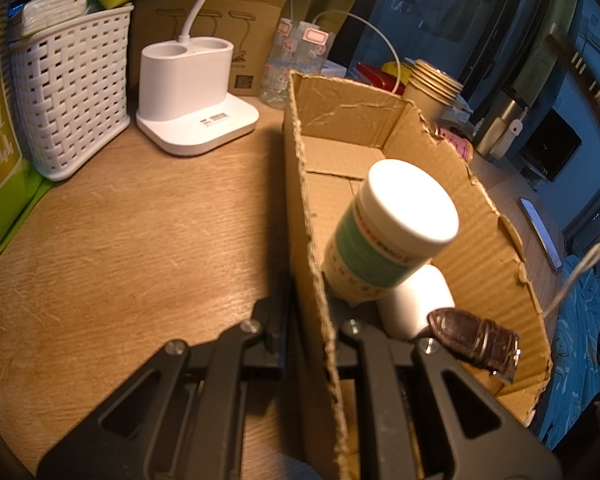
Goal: Organize rigid objects
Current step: 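Lift the flashlight over the box and open the right gripper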
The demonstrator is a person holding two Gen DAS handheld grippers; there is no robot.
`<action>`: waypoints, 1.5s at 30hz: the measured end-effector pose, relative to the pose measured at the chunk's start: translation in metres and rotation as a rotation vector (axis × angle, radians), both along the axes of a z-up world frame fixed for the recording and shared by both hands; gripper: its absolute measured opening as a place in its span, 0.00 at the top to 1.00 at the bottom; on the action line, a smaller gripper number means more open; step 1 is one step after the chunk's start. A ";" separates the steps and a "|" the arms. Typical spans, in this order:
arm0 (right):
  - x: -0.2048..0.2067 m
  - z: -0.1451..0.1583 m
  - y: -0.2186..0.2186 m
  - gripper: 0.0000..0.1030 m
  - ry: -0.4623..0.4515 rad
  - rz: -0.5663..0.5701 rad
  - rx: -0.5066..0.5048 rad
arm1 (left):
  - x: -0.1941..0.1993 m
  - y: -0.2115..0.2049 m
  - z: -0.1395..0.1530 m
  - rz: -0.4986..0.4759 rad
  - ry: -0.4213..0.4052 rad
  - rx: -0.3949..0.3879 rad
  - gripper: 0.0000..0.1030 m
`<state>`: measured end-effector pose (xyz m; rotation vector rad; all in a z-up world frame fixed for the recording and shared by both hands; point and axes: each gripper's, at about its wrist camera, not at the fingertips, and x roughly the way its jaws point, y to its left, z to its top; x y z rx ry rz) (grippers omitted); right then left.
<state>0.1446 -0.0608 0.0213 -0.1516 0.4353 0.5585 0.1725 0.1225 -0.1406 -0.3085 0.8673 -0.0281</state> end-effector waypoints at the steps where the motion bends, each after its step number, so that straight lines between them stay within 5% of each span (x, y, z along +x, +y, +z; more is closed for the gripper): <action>1: -0.004 0.005 0.002 0.79 -0.014 0.008 0.004 | 0.000 0.000 0.000 0.000 0.000 0.000 0.89; 10: -0.022 0.021 0.027 0.79 -0.050 0.090 0.021 | 0.000 0.000 0.000 0.000 0.000 0.000 0.89; 29: 0.051 -0.079 0.038 0.79 0.238 0.039 -0.037 | 0.000 0.000 0.000 0.000 0.000 0.000 0.90; 41: 0.050 -0.097 0.045 0.79 0.221 -0.019 -0.167 | 0.000 0.000 0.000 0.000 0.000 0.000 0.90; 45: 0.049 -0.092 0.039 0.68 0.216 -0.005 -0.138 | 0.000 0.000 0.000 0.000 0.001 0.001 0.90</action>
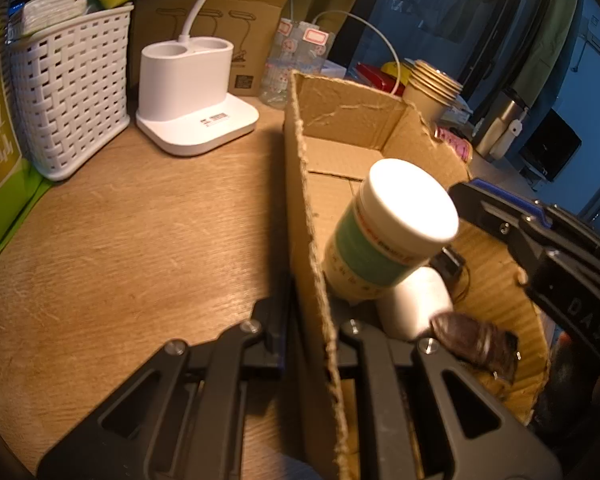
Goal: Organize rigid objects
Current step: 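Lift the flashlight over the box and open the right gripper, then move the right gripper to the black car key and grasp it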
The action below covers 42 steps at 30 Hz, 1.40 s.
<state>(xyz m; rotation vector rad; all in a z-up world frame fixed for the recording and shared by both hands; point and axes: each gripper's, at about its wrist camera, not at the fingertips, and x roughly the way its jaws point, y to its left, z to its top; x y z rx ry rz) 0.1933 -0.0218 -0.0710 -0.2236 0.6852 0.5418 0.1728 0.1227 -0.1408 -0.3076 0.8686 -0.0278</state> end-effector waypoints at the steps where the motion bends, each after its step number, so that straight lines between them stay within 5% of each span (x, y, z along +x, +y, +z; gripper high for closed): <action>1: 0.000 0.001 -0.002 0.68 -0.003 -0.002 0.003 | 0.000 0.000 0.000 0.001 -0.002 -0.002 0.90; 20: 0.031 0.010 -0.101 0.66 0.000 -0.233 0.119 | 0.000 0.000 0.000 -0.001 0.000 -0.001 0.89; 33: 0.061 -0.020 -0.132 0.39 0.070 -0.327 0.121 | 0.000 0.000 0.000 -0.001 0.000 -0.001 0.89; 42: 0.096 -0.044 -0.116 0.38 0.123 -0.300 0.019 | 0.000 0.000 0.000 -0.001 0.000 -0.001 0.89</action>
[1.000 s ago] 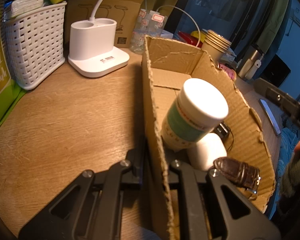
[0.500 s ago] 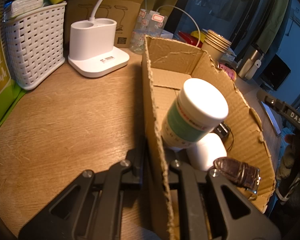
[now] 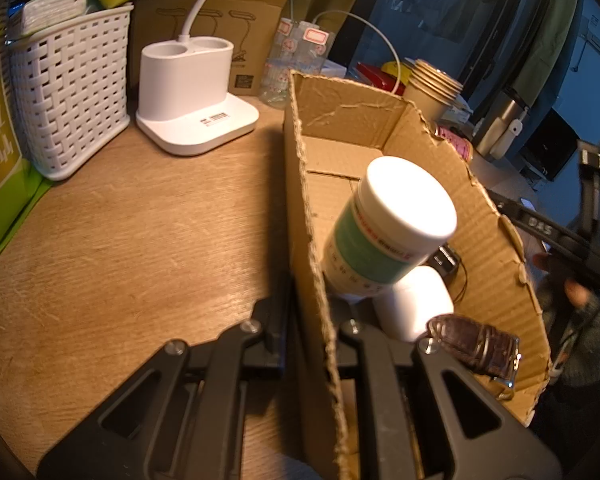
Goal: Organize rigid objects
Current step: 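Move the right gripper to the black car key and grasp it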
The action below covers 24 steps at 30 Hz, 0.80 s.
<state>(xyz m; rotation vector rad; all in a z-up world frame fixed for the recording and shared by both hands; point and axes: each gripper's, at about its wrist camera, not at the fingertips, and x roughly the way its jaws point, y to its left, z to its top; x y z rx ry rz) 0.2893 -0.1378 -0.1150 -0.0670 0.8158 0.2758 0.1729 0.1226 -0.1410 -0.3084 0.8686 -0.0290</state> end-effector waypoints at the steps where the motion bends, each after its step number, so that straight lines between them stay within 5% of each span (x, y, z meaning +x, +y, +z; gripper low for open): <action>1: 0.004 -0.003 0.001 0.38 0.017 0.001 -0.002 | 0.000 0.000 0.000 0.000 0.000 0.000 0.89; 17: 0.028 -0.014 0.020 0.36 0.068 0.055 -0.076 | 0.000 0.000 0.000 0.000 0.000 0.000 0.89; 22: 0.023 -0.015 0.024 0.43 0.058 0.058 -0.103 | 0.000 0.000 0.000 0.000 0.000 0.000 0.89; 24: 0.020 -0.013 0.023 0.57 0.051 0.069 -0.091 | 0.000 0.000 0.000 0.000 0.000 0.000 0.89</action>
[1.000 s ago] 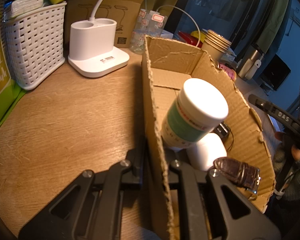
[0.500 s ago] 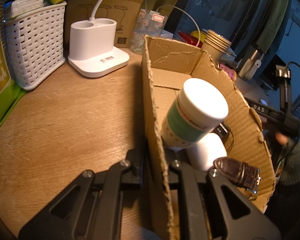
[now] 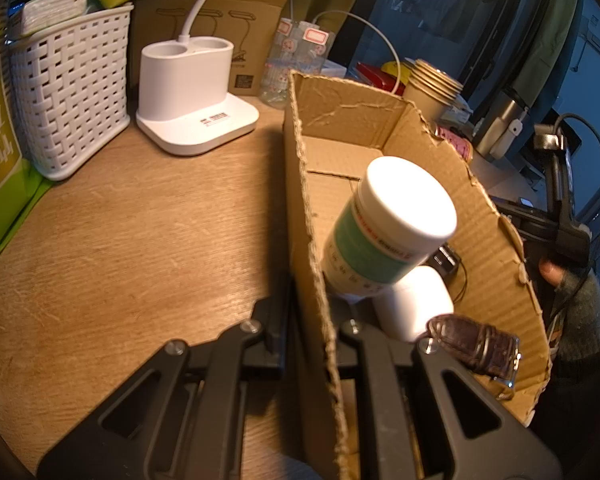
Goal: Organize rigid objects
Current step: 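Move the right gripper to the black car key and grasp it, then carry the car key with keyring into the box and release it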
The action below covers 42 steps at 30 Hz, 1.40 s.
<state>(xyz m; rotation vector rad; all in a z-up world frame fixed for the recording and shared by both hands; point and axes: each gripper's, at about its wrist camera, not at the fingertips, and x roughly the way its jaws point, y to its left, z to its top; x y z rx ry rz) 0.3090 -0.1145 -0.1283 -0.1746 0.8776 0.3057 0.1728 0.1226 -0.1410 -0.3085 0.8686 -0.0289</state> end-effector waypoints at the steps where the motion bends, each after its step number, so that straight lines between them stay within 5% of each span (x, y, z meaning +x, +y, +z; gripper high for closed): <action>1: -0.002 0.001 0.000 0.59 -0.005 0.002 0.002 | 0.000 0.000 0.000 0.000 0.000 0.000 0.89; 13: -0.029 0.018 0.007 0.62 -0.088 0.035 0.018 | 0.000 0.000 0.000 0.000 0.000 0.000 0.89; 42: -0.114 0.125 0.033 0.63 -0.350 0.158 0.079 | 0.000 0.000 0.000 0.000 0.000 0.000 0.89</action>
